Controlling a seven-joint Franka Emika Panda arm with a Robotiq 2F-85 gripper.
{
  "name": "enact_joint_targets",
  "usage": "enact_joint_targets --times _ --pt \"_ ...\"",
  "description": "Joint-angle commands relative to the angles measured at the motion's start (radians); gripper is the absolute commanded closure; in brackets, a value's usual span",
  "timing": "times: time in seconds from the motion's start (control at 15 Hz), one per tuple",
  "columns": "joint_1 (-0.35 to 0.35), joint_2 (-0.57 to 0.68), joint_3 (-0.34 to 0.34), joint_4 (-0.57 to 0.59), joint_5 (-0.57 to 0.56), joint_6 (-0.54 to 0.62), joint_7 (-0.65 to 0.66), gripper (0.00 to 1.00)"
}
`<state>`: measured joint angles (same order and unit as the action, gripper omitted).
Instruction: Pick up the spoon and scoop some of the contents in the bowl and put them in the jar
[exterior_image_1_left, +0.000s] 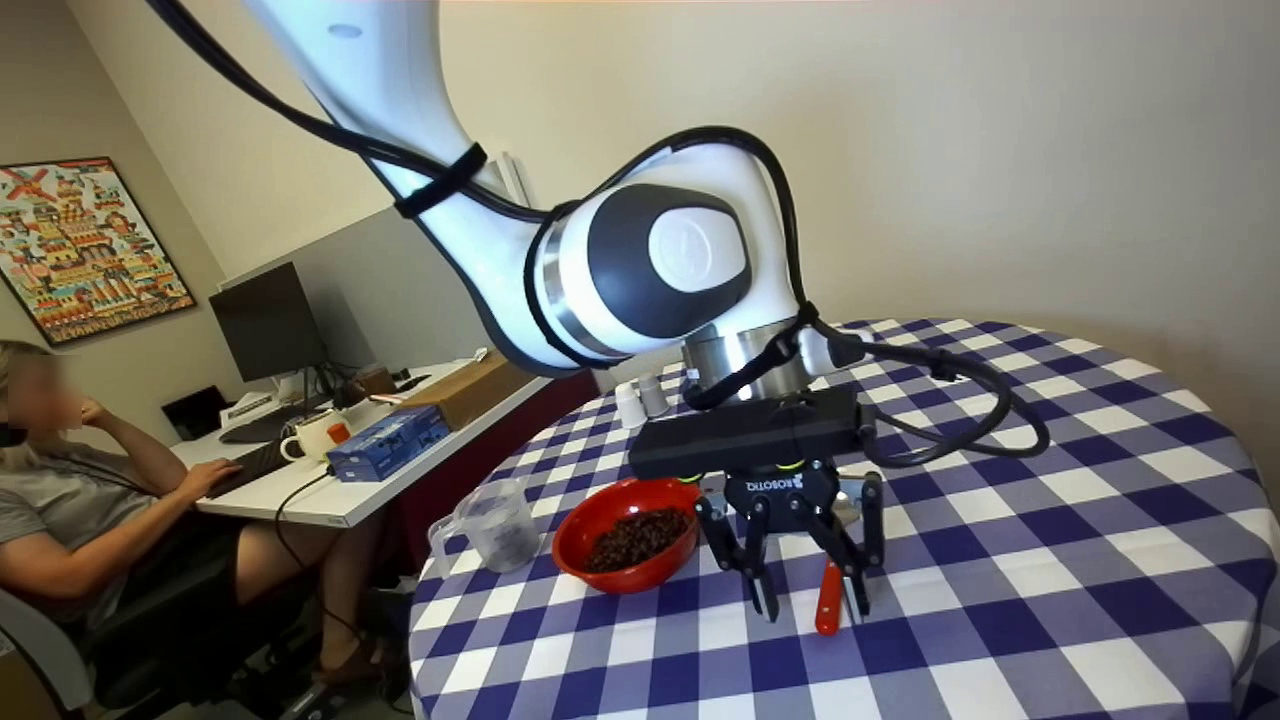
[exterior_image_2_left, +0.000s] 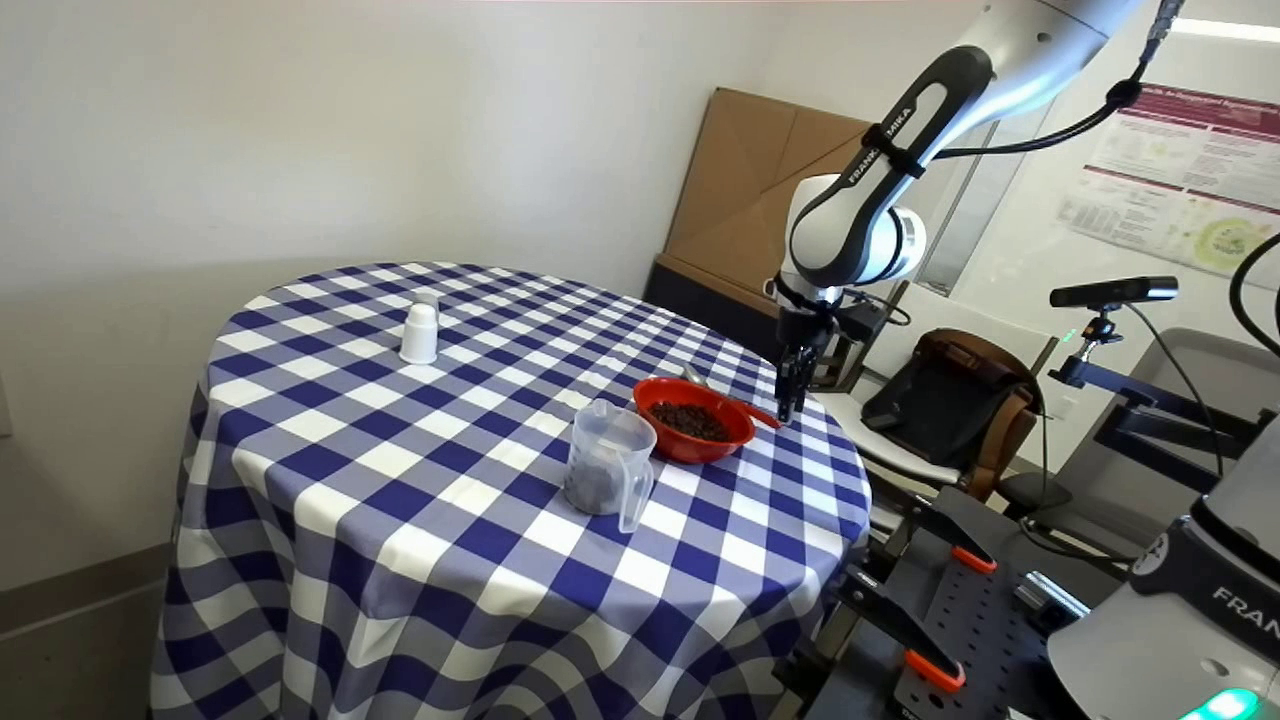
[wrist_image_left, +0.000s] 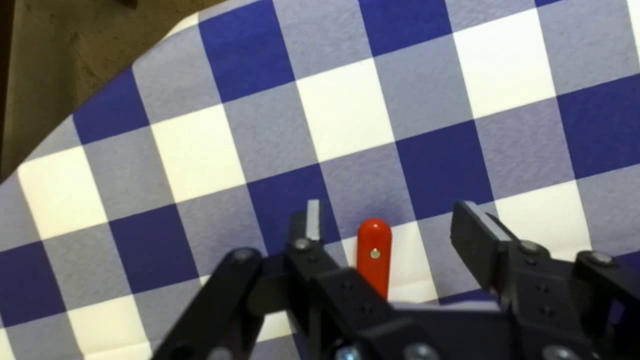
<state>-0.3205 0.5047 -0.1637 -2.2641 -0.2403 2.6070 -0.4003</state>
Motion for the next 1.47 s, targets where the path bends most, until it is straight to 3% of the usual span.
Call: enact_joint_targets --times 0.0,0.4,0.47,1.13,1.2,1.4 --pt "-0.001 0.033 0.000 0.058 0.000 -0.017 -0.018 0.02" --pt "0.007 0.084 -0.012 0.086 -0.018 0.002 0.000 0.00" --pt "0.008 0.089 -0.014 0.088 -0.017 0.003 0.005 0.20" --pt "0.004 0.100 -0.011 0.096 -0.012 0.005 0.000 0.95" --pt "0.004 0.096 -0.011 0.095 -0.012 0.003 -0.001 0.99" --pt "-0.002 0.084 -0.002 0.091 -0.003 -0.003 -0.009 0.95"
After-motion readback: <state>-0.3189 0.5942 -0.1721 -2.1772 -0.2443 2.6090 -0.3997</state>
